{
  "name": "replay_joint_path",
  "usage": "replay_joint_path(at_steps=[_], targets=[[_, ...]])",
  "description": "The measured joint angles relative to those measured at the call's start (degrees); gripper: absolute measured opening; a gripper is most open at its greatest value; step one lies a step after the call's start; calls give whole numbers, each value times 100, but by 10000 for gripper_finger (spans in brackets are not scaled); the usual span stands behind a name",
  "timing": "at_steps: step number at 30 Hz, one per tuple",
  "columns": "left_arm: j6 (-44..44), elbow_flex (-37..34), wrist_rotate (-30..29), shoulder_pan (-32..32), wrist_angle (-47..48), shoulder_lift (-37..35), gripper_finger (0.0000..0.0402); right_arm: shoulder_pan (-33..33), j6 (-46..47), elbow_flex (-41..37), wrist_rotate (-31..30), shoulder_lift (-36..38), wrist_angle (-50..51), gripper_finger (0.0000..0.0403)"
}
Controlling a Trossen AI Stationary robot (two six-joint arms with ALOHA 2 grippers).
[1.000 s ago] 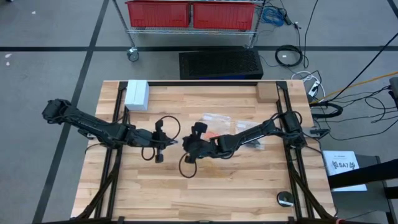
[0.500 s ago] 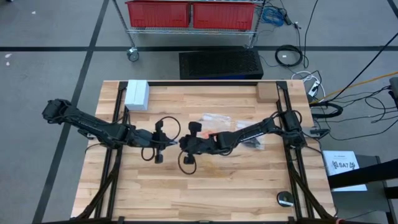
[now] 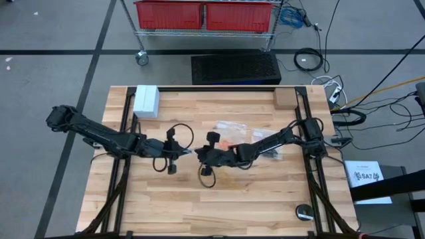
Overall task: Sort rubber bands
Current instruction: Put the yellow rubber band into the transparent zip bag
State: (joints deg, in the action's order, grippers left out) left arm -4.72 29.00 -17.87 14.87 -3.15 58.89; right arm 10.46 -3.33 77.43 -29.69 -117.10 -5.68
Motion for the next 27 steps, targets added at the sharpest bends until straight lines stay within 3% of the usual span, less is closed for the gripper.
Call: replay_joint_path(at_steps=[7, 14, 23, 27], targets=[[-80, -56, -149, 38, -790, 693, 0, -1, -223, -1211, 624, 419, -2161, 0], [122, 241, -197, 31, -904, 1218, 0, -138, 593, -1106, 776, 372, -1643, 15], [248, 432, -214, 65, -791, 989, 0, -181, 832, -825, 980, 367, -1334, 129], [211, 432, -367, 126, -560, 913, 0, -153, 856, -703, 1059, 394, -1113, 155]])
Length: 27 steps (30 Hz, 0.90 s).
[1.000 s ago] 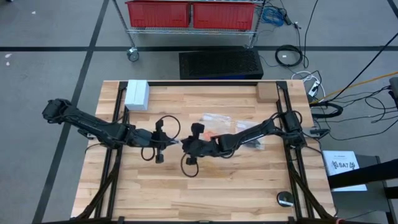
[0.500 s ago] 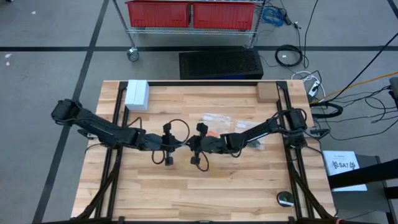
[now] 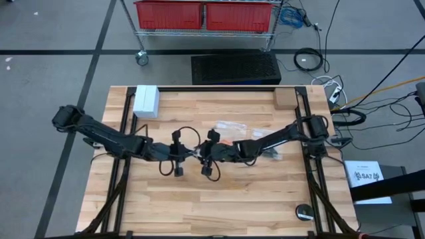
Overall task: Sort rubber bands
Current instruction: Put the yellow rubber band into the transparent zip bag
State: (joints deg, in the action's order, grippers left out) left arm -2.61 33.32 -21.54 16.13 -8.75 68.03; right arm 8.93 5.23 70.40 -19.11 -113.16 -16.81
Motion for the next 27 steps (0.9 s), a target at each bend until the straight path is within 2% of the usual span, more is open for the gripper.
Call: replay_joint_path(at_steps=[9, 19, 22, 24, 27], targets=[[77, 0, -281, 126, 229, -115, 0, 137, -14, 49, -131, 691, 1177, 173], [-103, -85, -312, 128, 659, -315, 0, 246, -167, 56, -208, 1578, 1708, 200], [-162, -171, -564, 128, 696, -315, 0, 322, -129, 56, -167, 1820, 2039, 209], [-162, -177, -599, 126, 694, -327, 0, 439, 98, 62, -84, 1890, 2463, 215], [-158, -177, -597, 138, 666, -392, 0, 702, 963, 58, 188, 1754, 3104, 220]])
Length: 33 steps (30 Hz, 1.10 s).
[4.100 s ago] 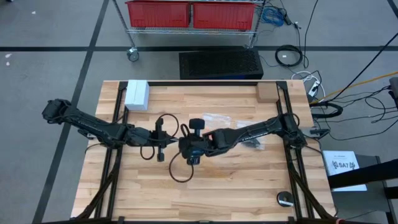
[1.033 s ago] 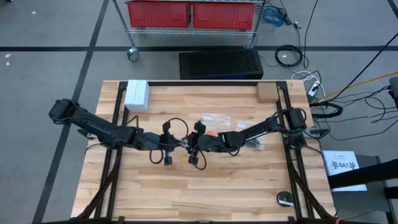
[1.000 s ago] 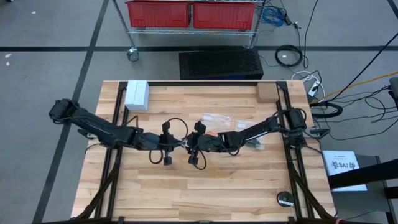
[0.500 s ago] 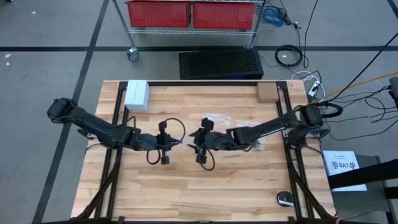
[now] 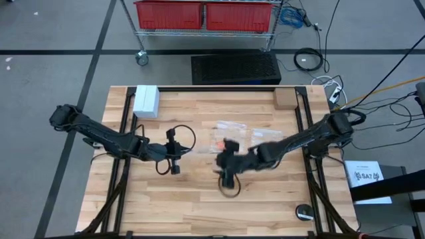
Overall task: Sort rubber bands
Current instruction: Put the yellow rubber band into the transparent zip bag
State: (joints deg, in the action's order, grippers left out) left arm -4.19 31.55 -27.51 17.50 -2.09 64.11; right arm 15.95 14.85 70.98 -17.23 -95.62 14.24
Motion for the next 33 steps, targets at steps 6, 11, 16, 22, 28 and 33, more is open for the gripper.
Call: replay_joint_path(at_steps=[6, 11, 16, 22, 28, 33], targets=[[22, -2, 137, 0, 2, -17, 0, 457, 1003, -7, 77, -942, 260, 220], [89, -2, 157, 0, 9, -19, 0, 364, 1442, -13, 57, -1595, 453, 220], [159, -4, 162, 0, 24, -19, 0, 124, 1587, -11, 81, -1785, 572, 220], [164, -4, 179, 0, 26, -19, 0, -26, 1516, -9, 219, -1825, 827, 192], [164, -4, 177, 0, 66, -19, 0, 12, 1462, 15, 428, -1999, 735, 146], [175, -4, 177, -5, 59, -19, 0, 22, 1454, 11, 418, -1990, 715, 144]])
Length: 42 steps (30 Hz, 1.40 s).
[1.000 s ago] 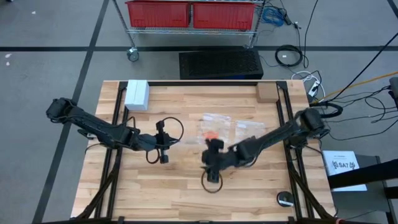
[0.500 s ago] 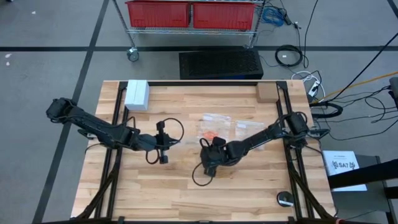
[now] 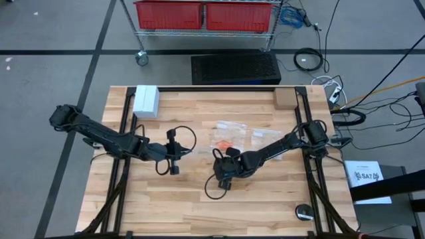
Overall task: Sort rubber bands
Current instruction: Put the yellow rubber band into the transparent zip bag
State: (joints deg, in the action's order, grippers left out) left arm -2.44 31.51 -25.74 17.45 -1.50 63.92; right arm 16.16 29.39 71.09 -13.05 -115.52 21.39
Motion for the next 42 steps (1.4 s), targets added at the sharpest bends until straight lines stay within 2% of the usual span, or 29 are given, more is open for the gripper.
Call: replay_joint_path(at_steps=[6, 10, 15, 24, 28, 35, 38, 42], targets=[[16, 0, 0, -3, 7, 0, 0, 7, -147, -39, -119, 257, 115, 153], [17, 0, 0, -7, 17, 0, 0, 7, -202, -26, -136, 501, 113, 177], [17, 0, 0, -7, 53, 0, 0, 71, -211, -28, 18, 407, 131, 202], [15, 0, 0, -8, 53, 0, 0, 83, -217, -25, 1, 146, 98, 189], [17, 0, 0, -13, 53, 0, 0, 78, -221, -24, 44, 144, 65, 165], [22, 0, -2, -13, 51, 0, 0, 45, -452, 0, 244, -15, -104, 73], [24, 0, -2, -12, 47, 0, 0, 22, -499, -2, 475, -63, -184, 43], [25, 0, -2, -11, 35, 0, 0, 39, -525, 9, 461, -68, -233, 11]])
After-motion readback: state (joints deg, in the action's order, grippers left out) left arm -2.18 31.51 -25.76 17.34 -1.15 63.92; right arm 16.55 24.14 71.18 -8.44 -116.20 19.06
